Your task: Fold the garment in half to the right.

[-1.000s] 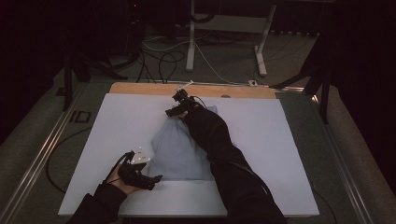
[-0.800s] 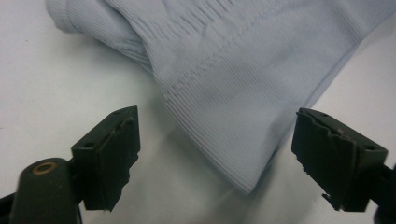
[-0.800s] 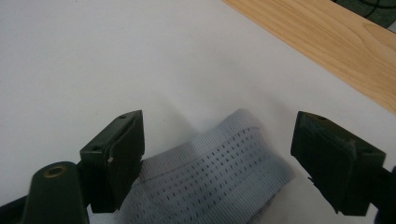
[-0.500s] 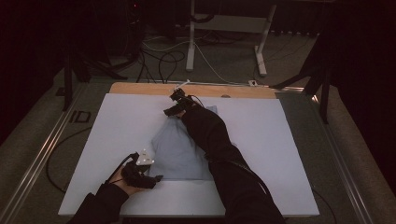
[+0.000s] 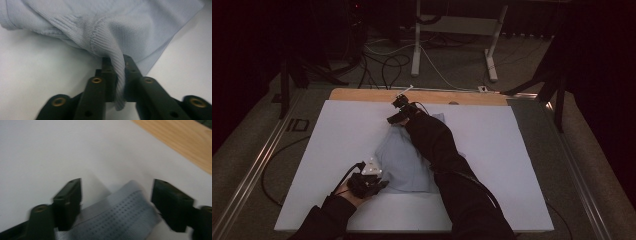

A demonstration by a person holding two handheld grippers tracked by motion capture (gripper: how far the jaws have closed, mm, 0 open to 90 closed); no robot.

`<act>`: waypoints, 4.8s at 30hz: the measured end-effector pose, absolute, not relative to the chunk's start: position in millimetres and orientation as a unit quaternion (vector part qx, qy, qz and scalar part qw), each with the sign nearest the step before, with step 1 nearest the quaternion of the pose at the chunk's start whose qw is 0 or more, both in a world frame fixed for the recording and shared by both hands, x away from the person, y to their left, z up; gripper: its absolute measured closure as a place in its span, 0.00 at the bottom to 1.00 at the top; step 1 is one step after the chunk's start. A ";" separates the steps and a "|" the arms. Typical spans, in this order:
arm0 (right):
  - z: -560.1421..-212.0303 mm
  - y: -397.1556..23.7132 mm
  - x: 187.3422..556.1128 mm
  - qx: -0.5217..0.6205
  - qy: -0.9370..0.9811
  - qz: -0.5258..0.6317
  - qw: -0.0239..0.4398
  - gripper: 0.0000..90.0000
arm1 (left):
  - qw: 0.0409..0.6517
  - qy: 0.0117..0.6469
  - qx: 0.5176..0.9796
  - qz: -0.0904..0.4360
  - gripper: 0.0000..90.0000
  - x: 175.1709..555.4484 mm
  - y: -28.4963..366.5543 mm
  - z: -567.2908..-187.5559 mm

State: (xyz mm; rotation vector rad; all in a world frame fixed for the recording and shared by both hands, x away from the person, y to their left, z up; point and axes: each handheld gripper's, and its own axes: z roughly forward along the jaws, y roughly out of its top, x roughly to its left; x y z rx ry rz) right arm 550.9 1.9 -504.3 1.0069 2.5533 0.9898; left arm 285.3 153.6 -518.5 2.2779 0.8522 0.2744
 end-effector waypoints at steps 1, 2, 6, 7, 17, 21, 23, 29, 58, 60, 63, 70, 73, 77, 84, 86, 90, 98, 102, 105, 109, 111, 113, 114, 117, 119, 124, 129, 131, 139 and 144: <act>-503.7 2.0 551.5 0.347 0.870 0.332 0.109 0.32 | 0.345 0.328 0.873 0.108 0.95 284.6 153.3 -517.2; -503.4 3.0 551.8 0.348 0.871 0.328 0.112 0.32 | 0.346 0.326 0.873 0.112 0.95 283.6 152.7 -515.7; -501.0 4.3 553.4 0.359 0.870 0.317 0.117 0.34 | 0.347 0.324 0.872 0.117 0.96 282.4 151.0 -514.2; -499.9 4.4 554.4 0.366 0.869 0.311 0.119 0.36 | 0.345 0.323 0.873 0.118 0.96 282.3 150.5 -514.3; -505.6 12.2 555.5 0.363 0.874 0.293 0.137 0.46 | 0.344 0.320 0.875 0.117 0.96 282.4 150.5 -515.0; -510.3 15.8 556.3 0.360 0.878 0.280 0.144 0.54 | 0.342 0.320 0.876 0.114 0.96 282.7 150.0 -515.4; -512.1 16.3 556.7 0.361 0.879 0.275 0.148 0.59 | 0.343 0.321 0.875 0.113 0.96 282.7 150.3 -515.5; -514.8 19.2 555.2 0.344 0.888 0.259 0.160 0.77 | 0.344 0.323 0.874 0.111 0.96 282.9 150.3 -515.5; -478.5 13.8 539.3 0.295 0.897 0.278 0.176 0.97 | 0.362 0.293 0.874 0.139 0.96 280.4 147.9 -503.3; -474.2 11.8 538.2 0.294 0.896 0.282 0.175 0.97 | 0.364 0.294 0.873 0.139 0.96 281.0 147.2 -501.7; -470.7 9.8 537.2 0.290 0.897 0.284 0.175 0.97 | 0.366 0.291 0.874 0.131 0.96 282.0 145.1 -498.8; -462.6 4.7 535.2 0.285 0.896 0.292 0.177 0.97 | 0.367 0.274 0.879 0.133 0.96 279.5 140.0 -493.7; -461.0 1.5 534.7 0.285 0.894 0.298 0.177 0.97 | 0.367 0.270 0.880 0.133 0.96 279.7 138.0 -490.8; -456.2 -3.0 532.7 0.281 0.893 0.303 0.178 0.97 | 0.367 0.257 0.884 0.133 0.96 279.2 134.3 -485.0; -446.4 -12.4 530.1 0.281 0.889 0.314 0.180 0.97 | 0.370 0.240 0.887 0.135 0.96 280.9 126.3 -478.4; -443.6 -15.6 529.3 0.280 0.889 0.315 0.182 0.97 | 0.370 0.235 0.888 0.136 0.96 281.5 123.0 -476.1; -439.3 -20.8 528.1 0.281 0.886 0.319 0.184 0.97 | 0.369 0.222 0.892 0.140 0.96 282.8 116.5 -470.3; -430.6 -35.5 525.4 0.283 0.883 0.322 0.192 0.97 | 0.361 0.200 0.900 0.137 0.96 286.1 100.8 -465.2; -426.7 -44.9 523.3 0.285 0.880 0.324 0.196 0.97 | 0.359 0.190 0.904 0.135 0.96 287.8 92.8 -463.7; -424.5 -53.6 522.4 0.288 0.877 0.330 0.196 0.97 | 0.355 0.182 0.907 0.136 0.96 289.2 85.9 -462.2; -423.2 -65.6 521.4 0.292 0.876 0.328 0.198 0.97 | 0.351 0.169 0.911 0.138 0.96 290.8 76.2 -459.2; -423.1 -72.7 521.1 0.295 0.874 0.332 0.198 0.97 | 0.350 0.165 0.912 0.137 0.96 291.0 70.8 -457.9; -423.4 -76.0 521.1 0.295 0.874 0.331 0.197 0.97 | 0.349 0.161 0.913 0.138 0.96 291.0 67.9 -457.4; -423.7 -79.3 521.1 0.295 0.873 0.332 0.199 0.97 | 0.348 0.157 0.914 0.139 0.96 291.2 65.1 -457.0; -423.4 -91.8 521.9 0.305 0.870 0.333 0.200 0.97 | 0.346 0.150 0.916 0.139 0.96 291.4 57.0 -456.8; -423.2 -96.7 522.5 0.305 0.868 0.334 0.203 0.97 | 0.343 0.140 0.918 0.140 0.96 291.5 49.7 -455.7; -422.5 -106.7 523.7 0.311 0.866 0.333 0.205 0.97 | 0.342 0.132 0.920 0.140 0.96 291.9 38.6 -455.2; -424.7 -114.1 525.3 0.315 0.864 0.335 0.203 0.97 | 0.342 0.125 0.921 0.137 0.96 292.9 29.2 -457.1; -425.3 -117.2 526.3 0.317 0.864 0.334 0.203 0.97 | 0.341 0.124 0.922 0.136 0.96 293.2 27.3 -457.9; -429.3 -125.5 529.2 0.322 0.864 0.333 0.197 0.97 | 0.333 0.111 0.926 0.140 0.96 295.0 7.1 -465.7; -436.2 -132.3 531.2 0.325 0.864 0.332 0.193 0.97 | 0.323 0.103 0.930 0.144 0.96 296.0 -5.4 -471.9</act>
